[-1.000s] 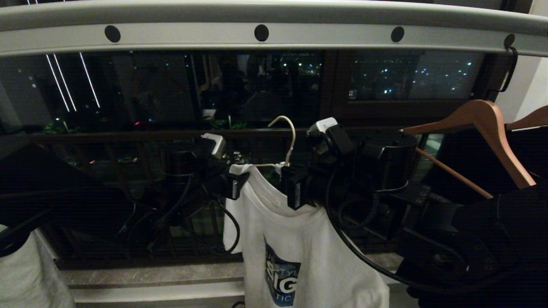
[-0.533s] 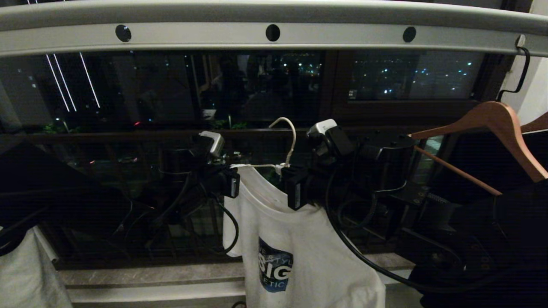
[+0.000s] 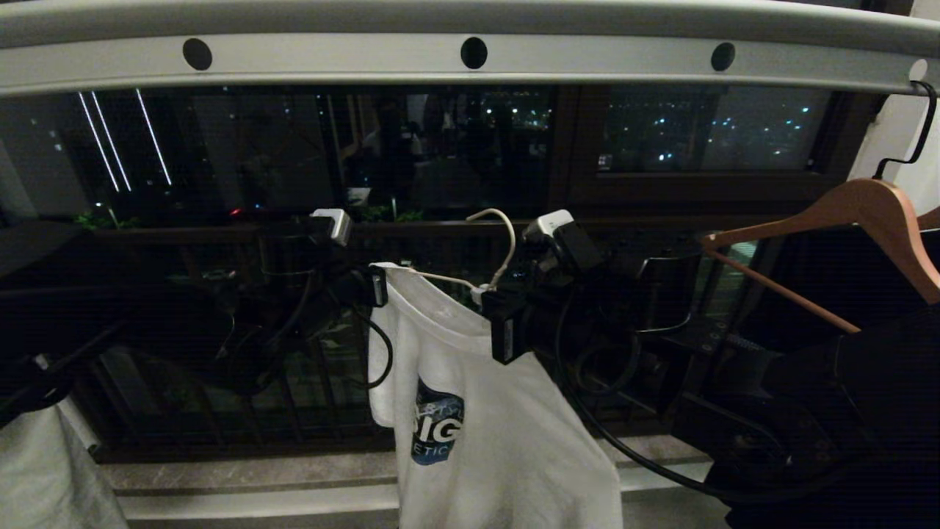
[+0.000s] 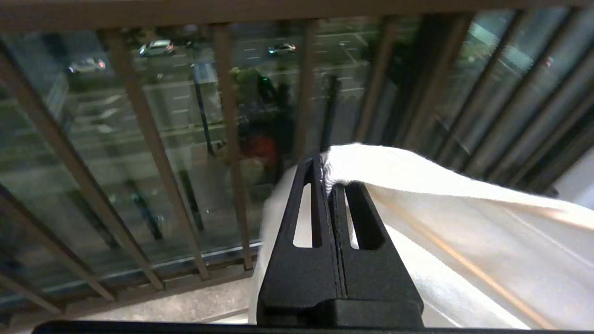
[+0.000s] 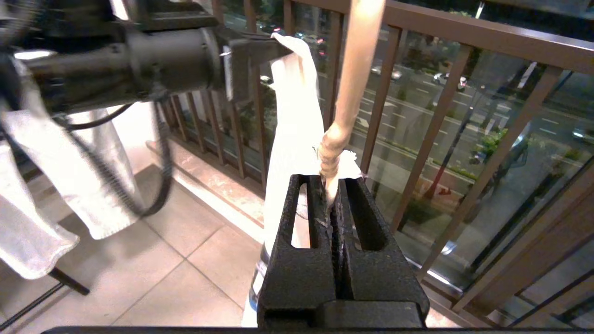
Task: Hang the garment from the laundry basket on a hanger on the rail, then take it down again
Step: Take the clothes off the clothes rack
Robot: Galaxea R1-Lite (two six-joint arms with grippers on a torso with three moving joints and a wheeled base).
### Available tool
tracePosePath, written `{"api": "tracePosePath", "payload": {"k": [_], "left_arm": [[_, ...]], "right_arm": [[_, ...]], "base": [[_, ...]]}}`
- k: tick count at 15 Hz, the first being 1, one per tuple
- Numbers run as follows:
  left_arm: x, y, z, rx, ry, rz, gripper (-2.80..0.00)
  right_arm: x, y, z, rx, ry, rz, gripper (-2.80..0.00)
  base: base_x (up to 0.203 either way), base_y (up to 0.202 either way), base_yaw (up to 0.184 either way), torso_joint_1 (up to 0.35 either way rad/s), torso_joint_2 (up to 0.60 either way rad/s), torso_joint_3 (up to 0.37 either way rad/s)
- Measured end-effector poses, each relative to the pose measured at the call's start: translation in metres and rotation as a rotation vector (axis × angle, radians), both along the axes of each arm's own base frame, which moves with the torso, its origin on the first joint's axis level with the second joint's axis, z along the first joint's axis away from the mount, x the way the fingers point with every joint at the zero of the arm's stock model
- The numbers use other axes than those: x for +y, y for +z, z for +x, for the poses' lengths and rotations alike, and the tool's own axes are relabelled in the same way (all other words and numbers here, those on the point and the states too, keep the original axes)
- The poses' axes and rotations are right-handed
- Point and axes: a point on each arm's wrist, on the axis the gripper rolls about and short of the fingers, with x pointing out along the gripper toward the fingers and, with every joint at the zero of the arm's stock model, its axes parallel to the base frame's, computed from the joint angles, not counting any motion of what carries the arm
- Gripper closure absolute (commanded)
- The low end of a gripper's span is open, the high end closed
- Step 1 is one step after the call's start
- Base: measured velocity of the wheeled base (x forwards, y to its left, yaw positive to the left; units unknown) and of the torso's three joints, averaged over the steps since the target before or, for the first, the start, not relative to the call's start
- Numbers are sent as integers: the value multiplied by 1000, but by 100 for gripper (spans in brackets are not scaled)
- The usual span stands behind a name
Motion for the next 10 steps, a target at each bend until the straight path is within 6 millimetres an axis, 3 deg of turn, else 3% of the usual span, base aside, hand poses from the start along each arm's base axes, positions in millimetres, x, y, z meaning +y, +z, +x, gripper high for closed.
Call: {"api": "tracePosePath", "payload": {"k": [5, 10], "left_arm": [[7, -11, 28, 17, 52, -114, 0], [17, -18, 41, 49, 97, -147, 0]], "right_arm": [[0, 0, 0, 0, -1, -1, 0], [-1, 0, 0, 0, -2, 0, 0]], "base": [[0, 0, 0, 0, 0, 0], [0, 0, 0, 0, 0, 0]]}}
